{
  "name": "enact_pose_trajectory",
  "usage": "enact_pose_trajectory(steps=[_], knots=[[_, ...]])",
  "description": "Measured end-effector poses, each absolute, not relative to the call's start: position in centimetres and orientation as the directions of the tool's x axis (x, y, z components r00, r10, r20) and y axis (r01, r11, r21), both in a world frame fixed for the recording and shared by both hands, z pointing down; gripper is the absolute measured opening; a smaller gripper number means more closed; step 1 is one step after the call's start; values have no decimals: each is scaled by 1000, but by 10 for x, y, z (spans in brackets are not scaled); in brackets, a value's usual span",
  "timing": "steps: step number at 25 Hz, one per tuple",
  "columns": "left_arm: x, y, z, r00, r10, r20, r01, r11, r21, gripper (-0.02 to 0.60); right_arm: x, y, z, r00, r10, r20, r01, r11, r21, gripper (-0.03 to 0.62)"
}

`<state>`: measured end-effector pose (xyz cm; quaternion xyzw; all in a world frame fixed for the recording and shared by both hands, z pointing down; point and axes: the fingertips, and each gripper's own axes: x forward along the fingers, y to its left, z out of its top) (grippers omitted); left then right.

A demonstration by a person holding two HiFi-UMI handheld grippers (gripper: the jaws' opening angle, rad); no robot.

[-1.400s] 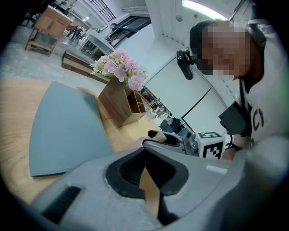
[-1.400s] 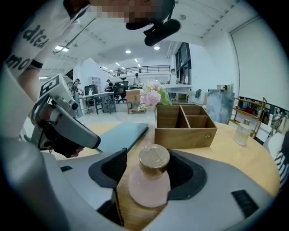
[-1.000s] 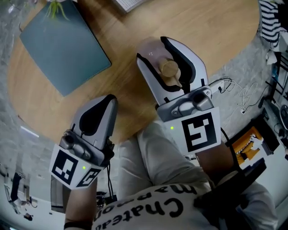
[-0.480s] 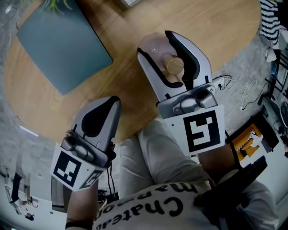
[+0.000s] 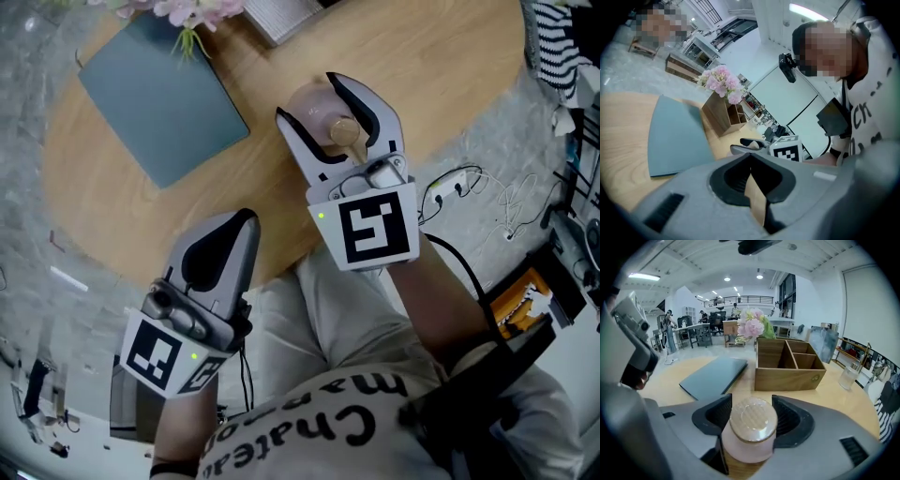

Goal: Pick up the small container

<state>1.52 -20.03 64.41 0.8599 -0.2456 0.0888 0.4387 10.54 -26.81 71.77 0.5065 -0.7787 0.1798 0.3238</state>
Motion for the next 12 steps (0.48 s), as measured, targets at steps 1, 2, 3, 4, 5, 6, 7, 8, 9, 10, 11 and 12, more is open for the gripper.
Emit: enact_pose_trajectory(steps=[1, 2, 3, 4, 5, 6, 7, 8, 9, 10, 11, 12], knots=[[15, -202, 636, 859, -355, 370, -508, -494, 705, 14, 106, -269, 718, -278, -677, 682, -903, 426, 55, 250], [14, -202, 629, 853, -366, 373, -517, -492, 701, 14, 106, -270, 717, -279, -681, 677, -901, 430, 61, 252], [14, -202, 621, 847, -375, 377, -526, -487, 697, 14, 105, -269, 717, -281, -680, 678, -898, 436, 65, 252], [12, -202, 613, 841, -383, 382, -535, -484, 693, 14, 105, -268, 717, -282, -674, 682, -895, 441, 66, 253], [10, -202, 606, 835, -391, 387, -544, -483, 686, 14, 104, -268, 717, -286, -669, 685, -893, 446, 62, 253], [9, -203, 598, 828, -401, 391, -554, -485, 677, 14, 102, -269, 717, -294, -669, 683, -891, 449, 57, 252], [8, -203, 591, 822, -410, 395, -564, -488, 667, 14, 101, -270, 717, -303, -672, 675, -890, 453, 51, 254], [7, -204, 584, 817, -418, 398, -572, -491, 658, 14, 101, -272, 716, -312, -678, 665, -889, 455, 47, 257], [7, -204, 578, 812, -425, 400, -578, -492, 652, 14, 102, -273, 716, -318, -684, 657, -889, 456, 45, 262], [8, -205, 573, 808, -432, 400, -583, -491, 648, 14, 103, -273, 716, -321, -686, 652, -887, 459, 46, 268], [8, -206, 568, 803, -442, 400, -589, -487, 644, 14, 104, -273, 718, -323, -685, 653, -884, 465, 51, 276], [7, -207, 564, 795, -453, 402, -598, -482, 640, 14, 104, -274, 719, -324, -680, 658, -878, 475, 59, 286]])
